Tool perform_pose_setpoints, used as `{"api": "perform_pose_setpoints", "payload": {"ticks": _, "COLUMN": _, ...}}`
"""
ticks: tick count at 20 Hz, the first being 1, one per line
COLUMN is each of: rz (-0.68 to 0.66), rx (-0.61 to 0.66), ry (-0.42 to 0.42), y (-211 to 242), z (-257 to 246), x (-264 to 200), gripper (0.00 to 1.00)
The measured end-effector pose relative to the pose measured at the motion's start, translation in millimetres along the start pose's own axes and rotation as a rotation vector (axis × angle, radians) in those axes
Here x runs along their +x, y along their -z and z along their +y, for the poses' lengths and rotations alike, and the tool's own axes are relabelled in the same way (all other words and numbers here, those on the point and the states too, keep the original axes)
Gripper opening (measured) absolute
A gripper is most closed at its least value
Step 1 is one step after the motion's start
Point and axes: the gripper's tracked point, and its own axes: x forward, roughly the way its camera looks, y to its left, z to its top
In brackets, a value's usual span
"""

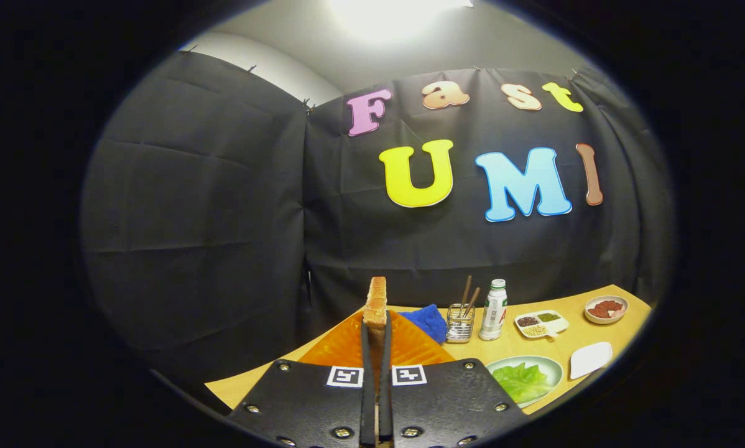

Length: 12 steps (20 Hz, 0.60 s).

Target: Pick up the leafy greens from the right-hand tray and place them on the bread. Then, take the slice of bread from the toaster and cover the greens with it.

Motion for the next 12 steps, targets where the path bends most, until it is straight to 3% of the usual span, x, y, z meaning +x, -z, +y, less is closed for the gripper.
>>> {"api": "perform_pose_setpoints", "payload": {"ticks": 12, "rz": -0.012, "rx": -0.034, "ry": 0.167, "y": 10, "z": -113, "x": -10, "gripper": 0.03}}
